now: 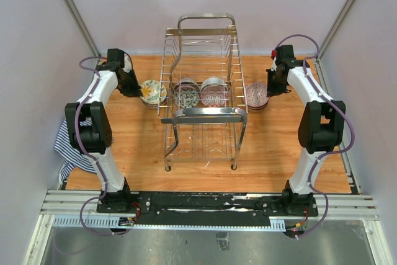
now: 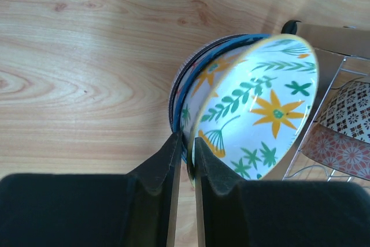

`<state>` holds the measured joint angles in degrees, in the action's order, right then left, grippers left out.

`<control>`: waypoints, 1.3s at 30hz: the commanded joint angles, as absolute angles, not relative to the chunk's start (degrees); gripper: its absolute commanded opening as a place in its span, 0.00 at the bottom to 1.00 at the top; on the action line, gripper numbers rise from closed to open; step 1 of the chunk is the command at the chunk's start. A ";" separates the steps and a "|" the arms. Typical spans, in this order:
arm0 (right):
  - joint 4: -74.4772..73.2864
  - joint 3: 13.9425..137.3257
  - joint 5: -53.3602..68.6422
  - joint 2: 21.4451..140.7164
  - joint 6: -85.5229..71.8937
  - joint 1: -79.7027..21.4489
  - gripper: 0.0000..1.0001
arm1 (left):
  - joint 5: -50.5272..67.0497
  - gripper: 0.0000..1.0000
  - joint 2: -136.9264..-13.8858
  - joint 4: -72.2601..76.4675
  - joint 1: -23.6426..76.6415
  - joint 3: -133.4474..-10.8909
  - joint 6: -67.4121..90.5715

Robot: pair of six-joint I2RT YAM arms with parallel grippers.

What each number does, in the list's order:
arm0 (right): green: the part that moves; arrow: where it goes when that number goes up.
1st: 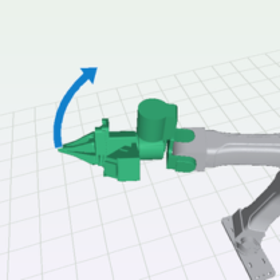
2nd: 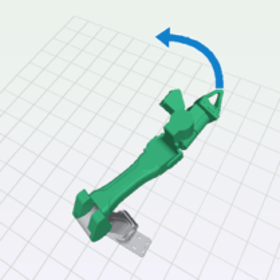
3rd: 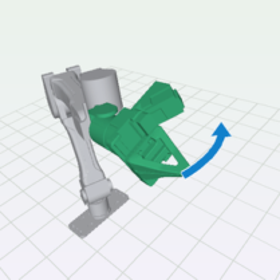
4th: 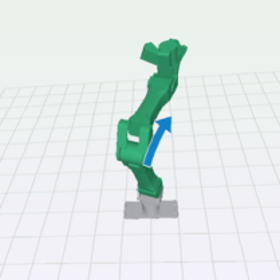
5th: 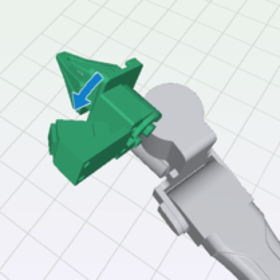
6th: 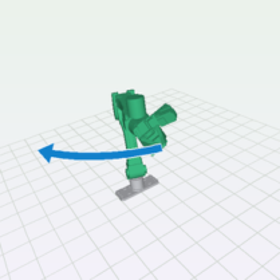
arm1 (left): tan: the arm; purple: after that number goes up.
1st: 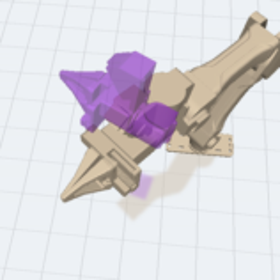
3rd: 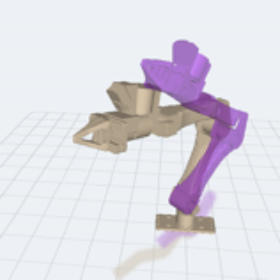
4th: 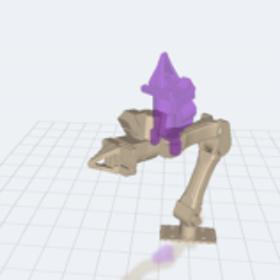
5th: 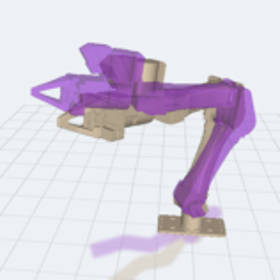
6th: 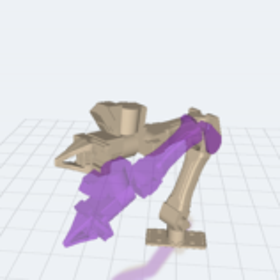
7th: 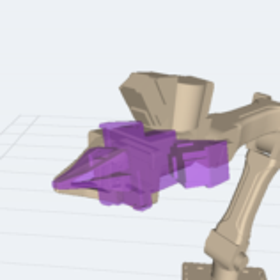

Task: Unload the bowls from the dish rack
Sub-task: Place the bowl with the bowl, then pick up the bowl from the dish rack.

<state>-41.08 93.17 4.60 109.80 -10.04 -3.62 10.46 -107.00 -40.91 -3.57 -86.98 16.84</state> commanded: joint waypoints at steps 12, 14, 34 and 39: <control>-41.66 95.36 4.40 110.04 -10.28 -2.37 0.01 | 10.85 0.25 -106.42 -41.70 -3.69 -89.54 16.48; -41.59 95.34 4.39 110.01 -10.33 -2.37 0.01 | 9.79 0.28 -105.99 -41.97 -3.69 -89.65 16.69; -41.97 95.22 3.80 110.30 -10.63 -2.29 0.32 | 2.99 0.46 -99.97 -39.32 -3.69 -88.31 18.90; -41.87 94.54 3.10 108.37 -11.25 -1.99 0.43 | 1.69 0.59 -97.13 -37.38 -3.69 -86.90 19.57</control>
